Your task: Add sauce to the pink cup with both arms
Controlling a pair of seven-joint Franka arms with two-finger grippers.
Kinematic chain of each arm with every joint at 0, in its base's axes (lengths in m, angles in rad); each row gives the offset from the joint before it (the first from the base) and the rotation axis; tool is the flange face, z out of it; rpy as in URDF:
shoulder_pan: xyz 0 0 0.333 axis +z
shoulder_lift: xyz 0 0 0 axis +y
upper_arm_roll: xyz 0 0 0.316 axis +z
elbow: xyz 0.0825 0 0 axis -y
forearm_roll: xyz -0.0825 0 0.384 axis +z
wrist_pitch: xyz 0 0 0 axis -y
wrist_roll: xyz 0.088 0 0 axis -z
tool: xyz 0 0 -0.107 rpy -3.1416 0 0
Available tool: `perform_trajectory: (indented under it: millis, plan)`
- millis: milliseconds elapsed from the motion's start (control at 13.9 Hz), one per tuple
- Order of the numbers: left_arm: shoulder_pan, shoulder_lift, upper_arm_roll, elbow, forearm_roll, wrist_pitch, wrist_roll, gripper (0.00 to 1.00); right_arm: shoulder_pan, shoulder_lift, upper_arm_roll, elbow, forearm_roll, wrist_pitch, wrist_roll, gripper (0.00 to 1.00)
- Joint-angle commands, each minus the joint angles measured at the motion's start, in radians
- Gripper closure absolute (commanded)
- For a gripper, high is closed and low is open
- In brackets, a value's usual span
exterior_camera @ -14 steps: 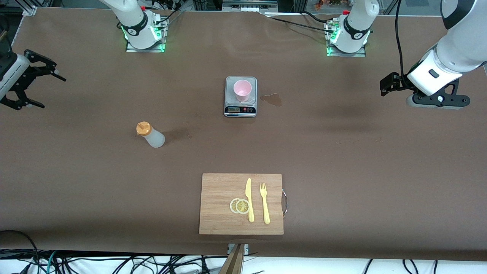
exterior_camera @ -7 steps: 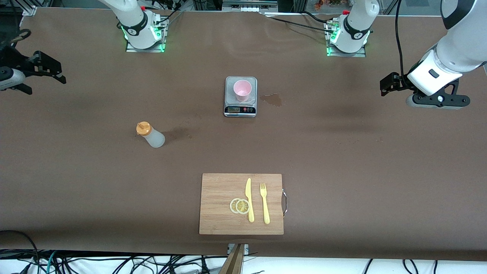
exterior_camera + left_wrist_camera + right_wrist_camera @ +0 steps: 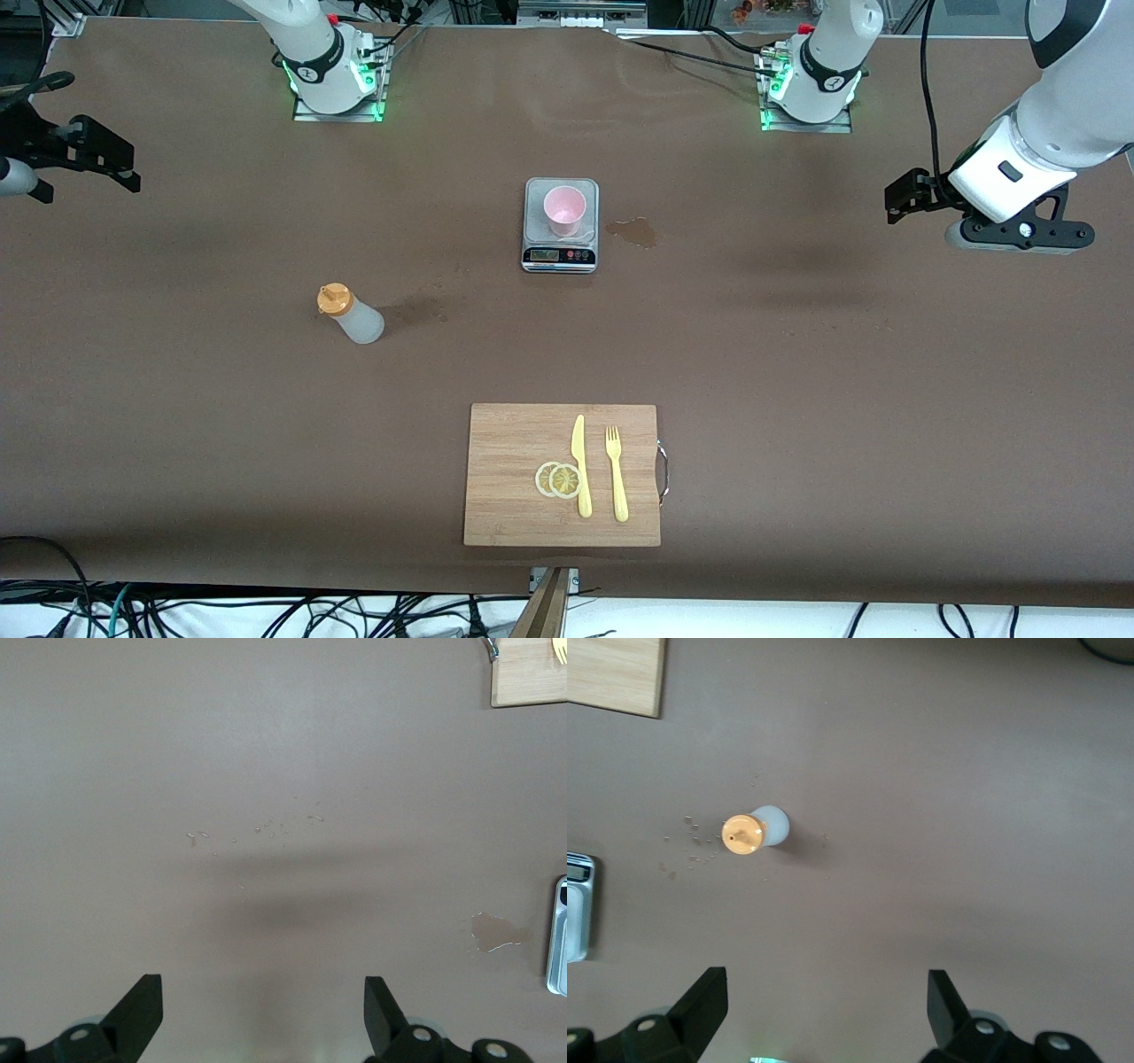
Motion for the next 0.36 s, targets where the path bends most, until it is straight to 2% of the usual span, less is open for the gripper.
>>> perform_trajectory:
  millis: [0,288]
  plan:
    - [0.003,-0.004,0.003,0.008,-0.015,-0.014,0.025,0.0,-0.002,-0.003,0.002,0.016,0.049,-0.002,0.021,0.0]
    - [0.003,-0.004,0.003,0.008,-0.015,-0.014,0.025,0.0,0.001,0.008,0.011,0.038,0.046,0.001,0.017,0.0]
